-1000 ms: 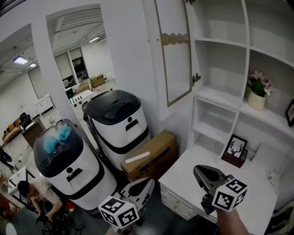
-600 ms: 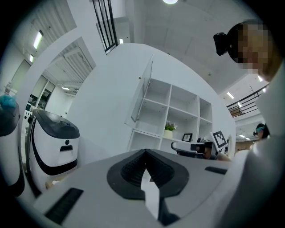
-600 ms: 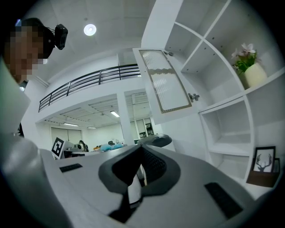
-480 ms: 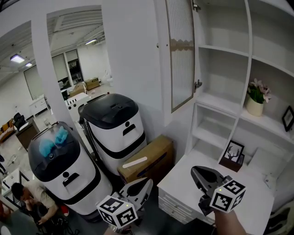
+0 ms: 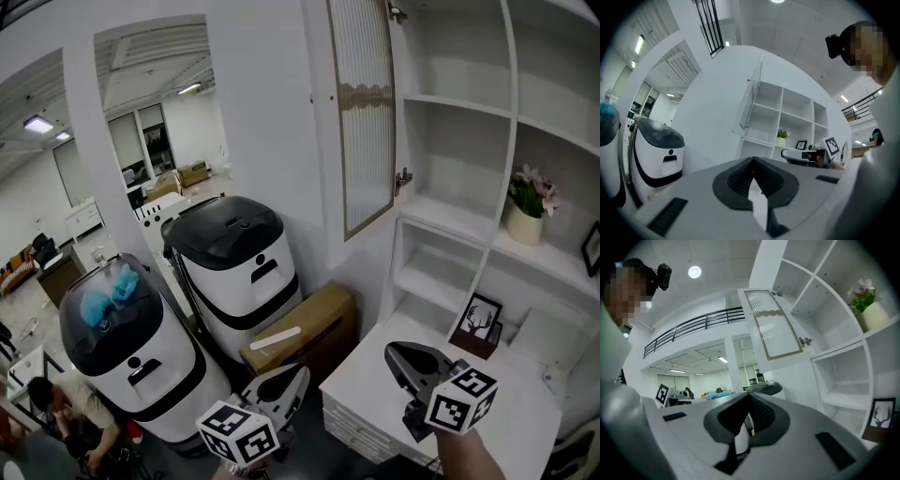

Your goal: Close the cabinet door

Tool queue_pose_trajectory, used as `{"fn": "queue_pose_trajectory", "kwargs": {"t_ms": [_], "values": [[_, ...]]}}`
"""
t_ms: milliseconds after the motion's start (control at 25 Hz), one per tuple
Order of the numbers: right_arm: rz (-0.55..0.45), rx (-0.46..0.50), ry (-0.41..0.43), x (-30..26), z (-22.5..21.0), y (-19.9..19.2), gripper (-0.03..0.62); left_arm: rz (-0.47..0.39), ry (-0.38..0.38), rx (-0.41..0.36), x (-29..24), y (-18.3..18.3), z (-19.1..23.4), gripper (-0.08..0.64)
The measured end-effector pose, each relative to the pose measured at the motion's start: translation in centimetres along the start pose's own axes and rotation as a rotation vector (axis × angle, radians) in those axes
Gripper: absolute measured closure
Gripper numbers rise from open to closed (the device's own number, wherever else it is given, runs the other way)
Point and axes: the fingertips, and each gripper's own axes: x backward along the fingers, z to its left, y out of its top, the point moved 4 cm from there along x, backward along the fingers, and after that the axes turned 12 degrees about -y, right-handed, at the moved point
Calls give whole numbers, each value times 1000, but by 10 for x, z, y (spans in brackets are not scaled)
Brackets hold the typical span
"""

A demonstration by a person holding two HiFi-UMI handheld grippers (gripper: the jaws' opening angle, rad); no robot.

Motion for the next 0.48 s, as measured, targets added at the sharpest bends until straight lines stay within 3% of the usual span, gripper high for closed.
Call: {"fn": "queue_pose_trajectory", "kwargs": {"t_ms": [480], "values": [[0, -19, 29, -10, -59, 18, 588, 4, 41, -11, -58, 8, 4, 554]]}}
